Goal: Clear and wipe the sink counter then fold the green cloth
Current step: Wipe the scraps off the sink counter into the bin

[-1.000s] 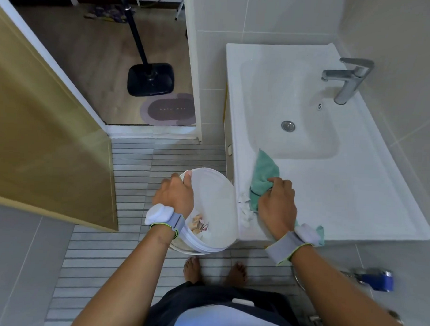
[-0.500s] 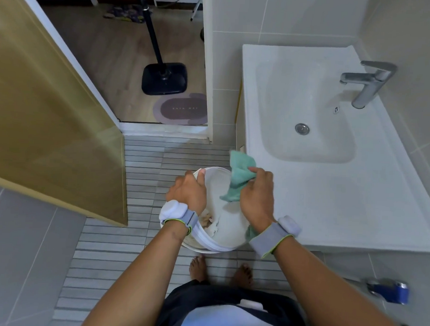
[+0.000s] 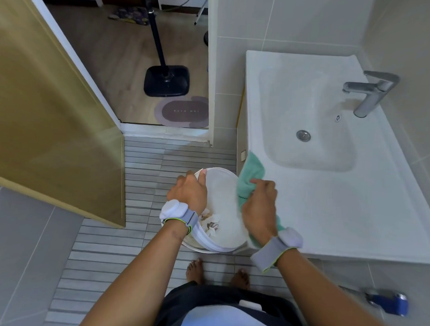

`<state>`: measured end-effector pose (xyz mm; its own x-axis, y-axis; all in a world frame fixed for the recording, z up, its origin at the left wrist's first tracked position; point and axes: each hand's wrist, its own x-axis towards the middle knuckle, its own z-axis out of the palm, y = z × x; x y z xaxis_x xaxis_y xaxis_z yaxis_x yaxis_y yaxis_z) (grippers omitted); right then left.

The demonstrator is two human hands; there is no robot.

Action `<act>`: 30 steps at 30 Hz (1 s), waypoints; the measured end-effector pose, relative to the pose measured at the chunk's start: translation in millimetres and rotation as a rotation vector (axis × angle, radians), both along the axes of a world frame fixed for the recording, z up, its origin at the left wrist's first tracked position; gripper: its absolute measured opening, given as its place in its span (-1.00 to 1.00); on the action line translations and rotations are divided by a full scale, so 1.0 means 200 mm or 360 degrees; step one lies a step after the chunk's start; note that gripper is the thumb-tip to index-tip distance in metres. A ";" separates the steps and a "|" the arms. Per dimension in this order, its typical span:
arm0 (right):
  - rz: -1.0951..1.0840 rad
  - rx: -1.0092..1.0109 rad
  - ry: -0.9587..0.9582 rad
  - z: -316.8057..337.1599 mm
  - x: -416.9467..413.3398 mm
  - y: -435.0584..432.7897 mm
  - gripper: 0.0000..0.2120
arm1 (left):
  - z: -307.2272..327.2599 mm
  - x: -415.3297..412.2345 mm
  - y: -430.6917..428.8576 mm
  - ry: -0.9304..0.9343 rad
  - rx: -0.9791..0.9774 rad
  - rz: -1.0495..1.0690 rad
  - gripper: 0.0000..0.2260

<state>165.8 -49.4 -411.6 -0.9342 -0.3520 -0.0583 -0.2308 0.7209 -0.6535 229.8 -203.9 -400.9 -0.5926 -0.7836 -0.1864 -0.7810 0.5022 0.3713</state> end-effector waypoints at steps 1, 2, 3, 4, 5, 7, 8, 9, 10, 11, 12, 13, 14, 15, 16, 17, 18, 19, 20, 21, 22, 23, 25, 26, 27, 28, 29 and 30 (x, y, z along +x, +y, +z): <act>0.0079 -0.0061 -0.0015 0.01 0.03 -0.05 -0.52 | 0.00 -0.01 0.00 0.0001 0.0000 0.0007 -0.48; 0.0140 -0.0125 -0.0027 0.02 0.06 -0.09 -0.52 | -0.01 -0.01 -0.01 0.0005 0.0002 0.0013 -0.48; 0.0179 -0.0190 -0.0028 0.04 0.07 -0.13 -0.53 | -0.01 -0.01 -0.01 0.0008 0.0004 0.0016 -0.48; 0.0185 -0.0236 -0.0001 0.05 0.06 -0.15 -0.53 | -0.01 -0.01 -0.02 0.0012 0.0005 0.0017 -0.48; 0.0153 -0.0250 0.0057 0.07 0.04 -0.16 -0.53 | -0.02 -0.01 -0.03 0.0020 0.0007 0.0018 -0.48; -0.0024 -0.0205 0.0187 0.11 -0.05 -0.14 -0.54 | -0.03 0.00 -0.05 0.0040 0.0008 0.0023 -0.47; -0.0147 -0.0163 0.0237 0.13 -0.11 -0.12 -0.55 | -0.04 0.00 -0.06 0.0056 0.0009 0.0033 -0.47; -0.0260 -0.0107 0.0285 0.14 -0.17 -0.09 -0.56 | -0.05 0.00 -0.08 0.0077 0.0015 0.0051 -0.47; -0.0350 -0.0032 0.0323 0.15 -0.23 -0.05 -0.57 | -0.06 0.01 -0.11 0.0105 0.0027 0.0074 -0.47; -0.0410 0.0061 0.0337 0.15 -0.28 -0.01 -0.59 | -0.08 0.02 -0.13 0.0137 0.0048 0.0098 -0.47; -0.0433 0.0160 0.0325 0.14 -0.32 0.02 -0.61 | -0.09 0.02 -0.16 0.0173 0.0069 0.0120 -0.46; -0.0413 0.0270 0.0290 0.12 -0.34 0.04 -0.64 | -0.10 0.03 -0.18 0.0205 0.0093 0.0138 -0.47; -0.0359 0.0391 0.0241 0.09 -0.36 0.05 -0.66 | -0.12 0.03 -0.21 0.0235 0.0115 0.0147 -0.47; -0.0308 0.0503 0.0207 0.05 -0.36 0.05 -0.66 | -0.13 0.03 -0.23 0.0262 0.0134 0.0149 -0.47; -0.0286 0.0602 0.0214 0.03 -0.34 0.04 -0.63 | -0.14 0.02 -0.25 0.0281 0.0153 0.0140 -0.47; -0.0301 0.0662 0.0267 0.03 -0.33 0.02 -0.59 | -0.15 0.02 -0.27 0.0300 0.0175 0.0136 -0.48; -0.0316 0.0650 0.0371 0.03 -0.32 -0.01 -0.55 | -0.16 0.01 -0.28 0.0321 0.0193 0.0138 -0.48; -0.0279 0.0568 0.0494 0.05 -0.30 -0.05 -0.52 | -0.18 0.00 -0.31 0.0349 0.0208 0.0142 -0.49; -0.0171 0.0428 0.0605 0.07 -0.29 -0.09 -0.51 | -0.19 0.00 -0.32 0.0384 0.0216 0.0153 -0.49; -0.0011 0.0269 0.0663 0.09 -0.27 -0.14 -0.53 | -0.20 0.00 -0.35 0.0421 0.0238 0.0167 -0.50; 0.0148 0.0097 0.0671 0.12 -0.24 -0.18 -0.60 | -0.21 0.00 -0.36 0.0471 0.0266 0.0182 -0.51; 0.0262 -0.0038 0.0588 0.12 -0.23 -0.25 -0.68 | -0.22 0.01 -0.38 0.0523 0.0307 0.0210 -0.52; 0.0302 -0.0166 0.0264 0.07 -0.22 -0.40 -0.71 | -0.26 0.05 -0.47 0.0624 0.0417 0.0322 -0.55; 0.0250 -0.0119 0.0103 0.00 -0.23 -0.47 -0.64 | -0.28 0.07 -0.52 0.0672 0.0479 0.0401 -0.55; 0.0203 -0.0044 -0.0042 -0.06 -0.23 -0.54 -0.55 | -0.31 0.10 -0.57 0.0723 0.0535 0.0495 -0.54; 0.0176 0.0022 -0.0160 -0.13 -0.24 -0.60 -0.45 | -0.35 0.13 -0.61 0.0772 0.0575 0.0588 -0.54; 0.0145 0.0070 -0.0268 -0.19 -0.24 -0.66 -0.35 | -0.38 0.15 -0.64 0.0797 0.0625 0.0664 -0.54; 0.0093 0.0085 -0.0384 -0.26 -0.24 -0.71 -0.30 | -0.42 0.15 -0.66 0.0806 0.0673 0.0735 -0.54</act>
